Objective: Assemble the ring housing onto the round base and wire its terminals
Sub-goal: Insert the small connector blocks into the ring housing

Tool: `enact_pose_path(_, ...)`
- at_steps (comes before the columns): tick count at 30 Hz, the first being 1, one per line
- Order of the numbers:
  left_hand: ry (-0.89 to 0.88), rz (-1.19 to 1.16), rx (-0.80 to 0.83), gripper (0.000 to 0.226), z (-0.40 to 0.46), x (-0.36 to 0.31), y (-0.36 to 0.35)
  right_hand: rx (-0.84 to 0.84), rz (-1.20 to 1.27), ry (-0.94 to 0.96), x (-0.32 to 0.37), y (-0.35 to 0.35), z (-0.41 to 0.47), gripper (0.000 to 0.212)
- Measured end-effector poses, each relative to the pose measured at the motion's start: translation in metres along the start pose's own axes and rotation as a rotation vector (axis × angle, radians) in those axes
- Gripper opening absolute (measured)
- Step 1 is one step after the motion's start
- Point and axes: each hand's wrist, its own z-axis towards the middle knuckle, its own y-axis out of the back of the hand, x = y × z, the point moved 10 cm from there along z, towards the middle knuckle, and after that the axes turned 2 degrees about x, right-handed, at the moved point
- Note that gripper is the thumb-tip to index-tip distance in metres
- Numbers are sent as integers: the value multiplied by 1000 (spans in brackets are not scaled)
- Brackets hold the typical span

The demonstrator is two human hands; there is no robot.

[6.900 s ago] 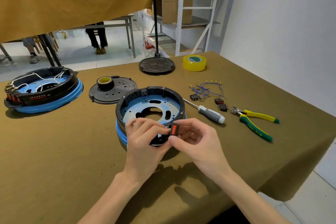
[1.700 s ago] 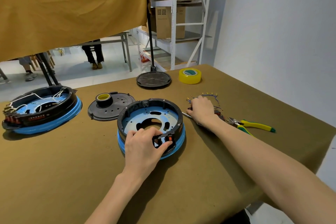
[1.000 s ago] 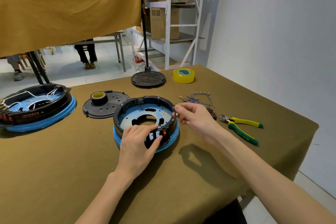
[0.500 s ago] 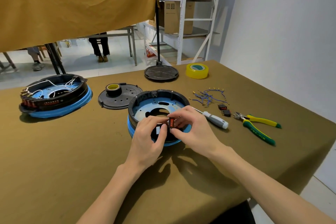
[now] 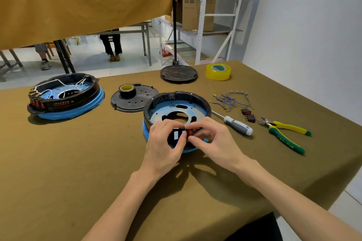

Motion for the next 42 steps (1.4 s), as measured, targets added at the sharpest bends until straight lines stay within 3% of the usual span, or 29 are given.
enact_pose_path(13,-17,20,-3,16,0,0,-2,-6,18,-13,-8,0,-9,29)
enact_pose_path(23,45,140,5,31,0,2,4,-24,10,-21,-17,8,-13,31)
enact_pose_path(28,55,221,60,34,2,4,-2,-89,277,-143,-29,18,-14,24)
enact_pose_path(33,52,200,49,33,2,3,0,-89,757,-287,-36,13,-10,20)
enact_pose_path(42,21,48,-25,34,0,-8,6,-84,823,-415,-49,3,-13,28)
